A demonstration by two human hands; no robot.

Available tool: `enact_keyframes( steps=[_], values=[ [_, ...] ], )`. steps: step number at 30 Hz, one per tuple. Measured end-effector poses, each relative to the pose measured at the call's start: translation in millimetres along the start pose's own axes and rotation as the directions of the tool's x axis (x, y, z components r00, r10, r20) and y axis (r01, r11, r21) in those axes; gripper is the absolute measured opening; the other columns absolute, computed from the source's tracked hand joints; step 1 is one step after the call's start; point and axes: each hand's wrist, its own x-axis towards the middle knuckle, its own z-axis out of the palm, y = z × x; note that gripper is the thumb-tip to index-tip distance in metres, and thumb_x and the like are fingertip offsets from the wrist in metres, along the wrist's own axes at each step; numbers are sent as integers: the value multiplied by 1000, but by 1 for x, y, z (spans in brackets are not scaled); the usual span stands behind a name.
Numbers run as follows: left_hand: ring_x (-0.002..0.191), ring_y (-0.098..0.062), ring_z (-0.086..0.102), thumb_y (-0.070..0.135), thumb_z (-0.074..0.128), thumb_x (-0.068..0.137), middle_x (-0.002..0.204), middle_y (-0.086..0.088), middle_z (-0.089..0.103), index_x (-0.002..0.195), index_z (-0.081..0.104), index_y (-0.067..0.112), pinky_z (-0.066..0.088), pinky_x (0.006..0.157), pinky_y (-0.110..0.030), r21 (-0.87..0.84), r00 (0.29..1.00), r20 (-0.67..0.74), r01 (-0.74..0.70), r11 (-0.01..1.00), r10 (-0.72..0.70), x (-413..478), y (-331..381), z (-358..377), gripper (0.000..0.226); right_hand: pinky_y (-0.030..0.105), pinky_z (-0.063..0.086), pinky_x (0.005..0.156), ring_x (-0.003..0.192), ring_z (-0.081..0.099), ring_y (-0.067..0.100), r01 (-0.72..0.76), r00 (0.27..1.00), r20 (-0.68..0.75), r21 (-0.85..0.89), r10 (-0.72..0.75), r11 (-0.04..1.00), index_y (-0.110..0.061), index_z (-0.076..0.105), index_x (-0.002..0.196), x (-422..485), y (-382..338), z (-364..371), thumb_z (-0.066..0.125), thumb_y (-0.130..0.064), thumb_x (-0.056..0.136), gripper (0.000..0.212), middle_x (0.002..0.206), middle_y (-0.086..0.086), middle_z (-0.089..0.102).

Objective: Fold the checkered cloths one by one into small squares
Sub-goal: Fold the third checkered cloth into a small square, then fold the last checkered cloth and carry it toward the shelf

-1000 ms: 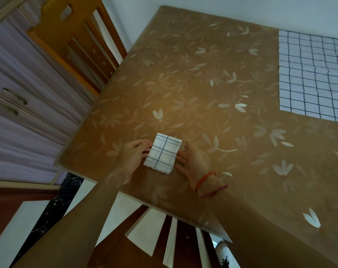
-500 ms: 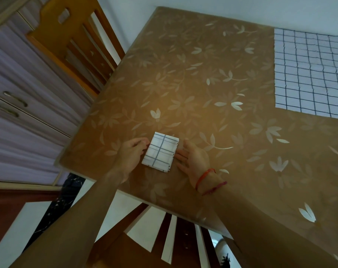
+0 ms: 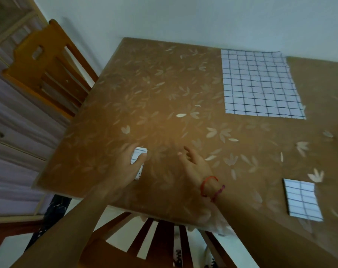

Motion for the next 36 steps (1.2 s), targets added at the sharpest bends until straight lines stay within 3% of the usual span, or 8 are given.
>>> enact_keyframes(
  steps=[3, 5, 10, 14, 18, 23, 27, 36],
  values=[
    [127, -16, 41, 49, 50, 93, 138, 1, 47, 136, 51, 14, 32, 102, -27, 154, 992, 31, -129, 980, 126, -5, 28, 9, 55, 36, 37, 109, 132, 43, 17, 82, 996, -28, -129, -86, 988, -31, 36, 144, -13, 8, -35, 49, -46, 94, 54, 145, -3, 44],
    [134, -15, 32, 49, 49, 95, 145, 1, 38, 140, 45, 13, 27, 106, -29, 223, 982, 76, -186, 957, 173, -9, 50, 19, 58, 34, 38, 107, 130, 44, 18, 106, 989, -79, -217, -126, 970, -32, 36, 143, -23, 13, -59, 48, -46, 94, 52, 143, -1, 46],
    [135, -18, 28, 56, 43, 92, 148, 2, 33, 143, 40, 17, 33, 107, -37, 290, 952, 154, -299, 909, 264, -18, 109, 57, 64, 30, 36, 102, 127, 44, 20, 100, 972, -164, -350, -166, 931, -28, 35, 144, -53, 37, -123, 47, -46, 94, 54, 141, 1, 46],
    [132, -22, 33, 60, 37, 88, 143, -1, 38, 136, 48, 18, 32, 104, -35, 285, 924, 180, -376, 882, 336, -24, 158, 90, 65, 36, 41, 103, 126, 46, 20, 51, 959, -237, -399, -157, 916, -30, 35, 144, -71, 59, -175, 45, -51, 92, 57, 141, 0, 45],
    [127, -19, 38, 63, 30, 86, 138, 5, 41, 144, 38, 26, 38, 103, -38, 320, 882, 217, -470, 823, 419, -25, 191, 116, 69, 36, 38, 106, 127, 44, 21, 20, 940, -295, -459, -174, 888, -27, 35, 144, -85, 75, -222, 45, -52, 92, 58, 141, 1, 43],
    [127, -21, 37, 62, 30, 86, 142, -4, 42, 138, 46, 16, 39, 103, -38, 351, 854, 224, -521, 778, 470, -27, 224, 141, 71, 47, 42, 98, 128, 43, 22, -48, 918, -344, -588, -196, 808, -42, 25, 139, -97, 88, -266, 32, -65, 88, 57, 144, -7, 36],
    [133, -19, 30, 69, 21, 84, 149, 1, 32, 141, 42, 22, 40, 103, -44, 393, 858, 260, -513, 763, 443, -21, 242, 151, 77, 42, 38, 103, 131, 39, 25, -111, 906, -378, -646, -190, 755, -38, 28, 142, -98, 91, -291, 35, -60, 92, 56, 150, -2, 31],
    [138, -17, 25, 69, 17, 80, 152, 3, 27, 143, 38, 26, 38, 105, -39, 420, 884, 300, -460, 782, 359, 7, 250, 168, 79, 39, 33, 106, 133, 36, 23, -125, 921, -348, -689, -174, 714, -35, 25, 145, -64, 92, -307, 36, -56, 93, 58, 150, -1, 32]
  ],
)
